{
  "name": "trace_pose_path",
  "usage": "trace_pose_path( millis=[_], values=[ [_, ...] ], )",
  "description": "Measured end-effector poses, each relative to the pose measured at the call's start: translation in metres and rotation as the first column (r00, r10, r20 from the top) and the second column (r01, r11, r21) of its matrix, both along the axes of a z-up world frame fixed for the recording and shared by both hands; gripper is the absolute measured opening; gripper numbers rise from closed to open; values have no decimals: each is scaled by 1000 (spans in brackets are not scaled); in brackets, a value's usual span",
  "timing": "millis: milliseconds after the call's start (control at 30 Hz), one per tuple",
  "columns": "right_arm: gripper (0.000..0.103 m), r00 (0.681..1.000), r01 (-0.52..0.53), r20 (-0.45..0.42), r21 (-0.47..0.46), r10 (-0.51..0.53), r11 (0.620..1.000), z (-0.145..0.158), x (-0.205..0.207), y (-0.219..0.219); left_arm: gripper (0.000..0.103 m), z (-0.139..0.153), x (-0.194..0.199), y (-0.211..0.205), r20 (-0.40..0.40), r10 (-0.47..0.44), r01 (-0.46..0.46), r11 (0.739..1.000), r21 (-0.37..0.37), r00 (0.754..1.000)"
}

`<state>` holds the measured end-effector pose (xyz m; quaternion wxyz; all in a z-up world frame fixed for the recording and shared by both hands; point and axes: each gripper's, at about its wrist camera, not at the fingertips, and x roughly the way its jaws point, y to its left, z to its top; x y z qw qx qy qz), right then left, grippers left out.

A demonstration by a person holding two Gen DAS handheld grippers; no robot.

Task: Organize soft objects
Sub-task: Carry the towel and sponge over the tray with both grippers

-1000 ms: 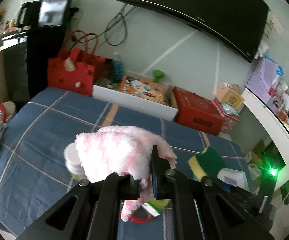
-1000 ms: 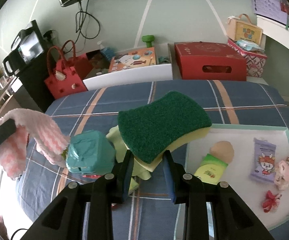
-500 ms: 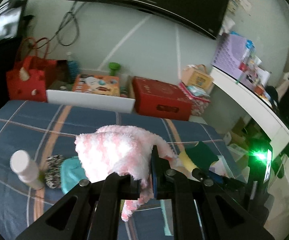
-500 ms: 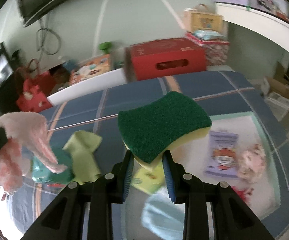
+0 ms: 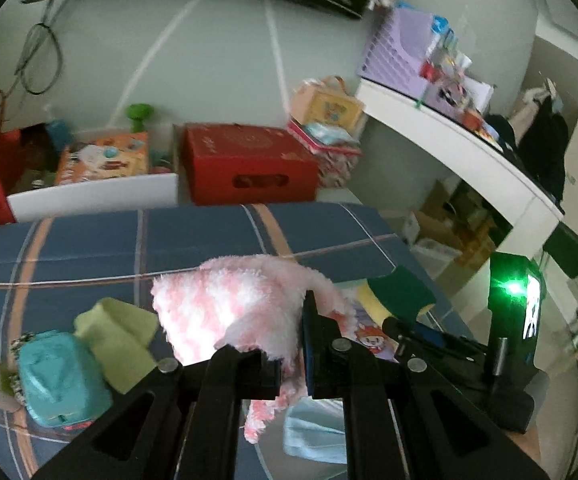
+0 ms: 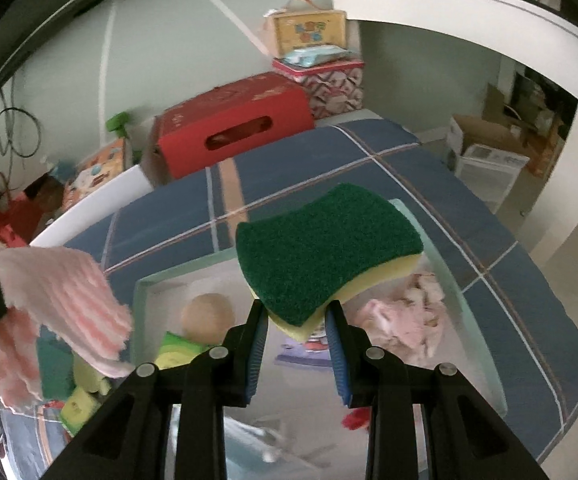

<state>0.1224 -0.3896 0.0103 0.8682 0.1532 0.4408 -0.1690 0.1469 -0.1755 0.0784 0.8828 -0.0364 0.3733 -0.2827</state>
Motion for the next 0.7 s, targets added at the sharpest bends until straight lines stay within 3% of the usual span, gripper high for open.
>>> trace_pose_path(
  millis=[267, 433, 700],
  values=[
    [32, 998, 55, -27, -9, -55, 998, -10, -6, -21, 8, -14, 10, -38, 14, -67, 68, 997, -27, 998],
    [32, 998, 60, -28, -10, -60, 998, -12, -6, -24, 8, -39, 20, -54, -18, -91, 91, 995, -28, 996],
    [32, 995, 61, -84, 18, -59, 998, -35, 0, -29, 8, -101, 37, -59, -133, -61, 71, 995, 71, 989]
  ],
)
